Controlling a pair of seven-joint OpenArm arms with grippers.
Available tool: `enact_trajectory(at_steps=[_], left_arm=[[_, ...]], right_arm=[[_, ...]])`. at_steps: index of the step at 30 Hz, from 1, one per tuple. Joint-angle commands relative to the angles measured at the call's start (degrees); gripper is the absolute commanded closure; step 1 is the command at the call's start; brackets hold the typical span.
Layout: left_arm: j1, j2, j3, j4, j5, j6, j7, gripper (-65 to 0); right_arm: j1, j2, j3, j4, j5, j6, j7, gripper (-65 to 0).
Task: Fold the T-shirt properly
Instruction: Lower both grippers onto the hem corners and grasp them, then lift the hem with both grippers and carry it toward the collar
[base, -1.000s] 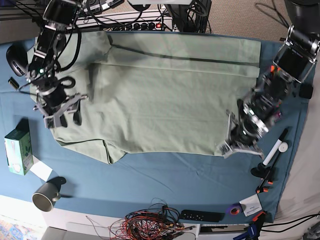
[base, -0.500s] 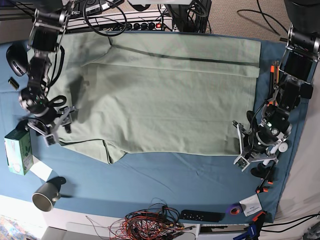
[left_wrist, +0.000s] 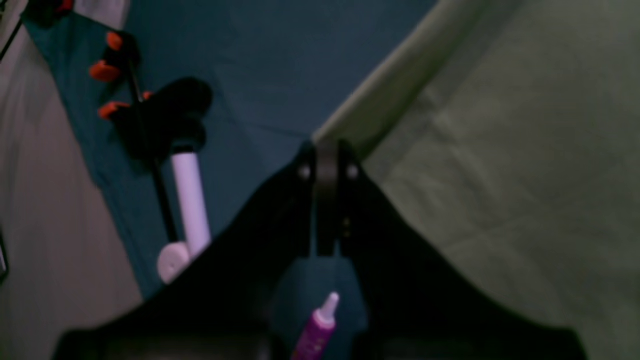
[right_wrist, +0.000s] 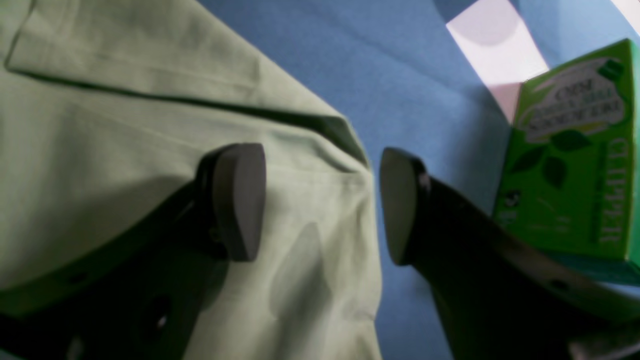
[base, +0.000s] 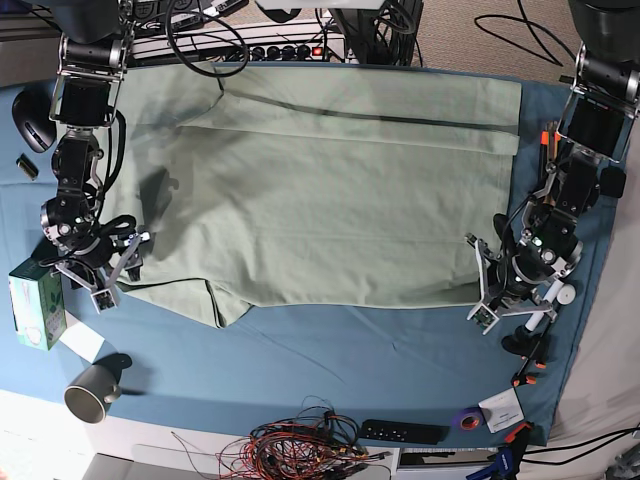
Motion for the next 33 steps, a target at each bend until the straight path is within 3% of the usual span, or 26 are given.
enact_trajectory(at_steps=[1, 4, 14, 19, 33], left_arm=[[-1.6, -0.8, -0.6, 0.8, 0.3, 0.4, -1.0, 0.0], [-1.6, -0.8, -0.6, 0.8, 0.3, 0.4, -1.1, 0.0], [-1.6, -0.8, -0.6, 0.8, 0.3, 0.4, -1.6, 0.0], [-1.6, -0.8, -0.6, 0.8, 0.3, 0.4, -1.6, 0.0], [-1.5, -0.8, -0.6, 0.8, 1.6, 0.9, -1.6, 0.0]], right_arm=[[1.5, 1.1, 0.3, 0.7, -0.9, -0.5, 1.7, -36.1], [1.5, 1.3, 0.3, 0.7, -4.3, -0.5, 2.5, -36.1], [5.1, 4.5, 0.3, -14.1, -4.5, -0.2, 5.8, -36.1], [8.4, 4.3, 0.3, -19.5, 2.7, 4.4, 7.6, -37.2], [11.5, 1.7, -0.5, -24.9, 4.5, 5.3, 7.9, -37.2]])
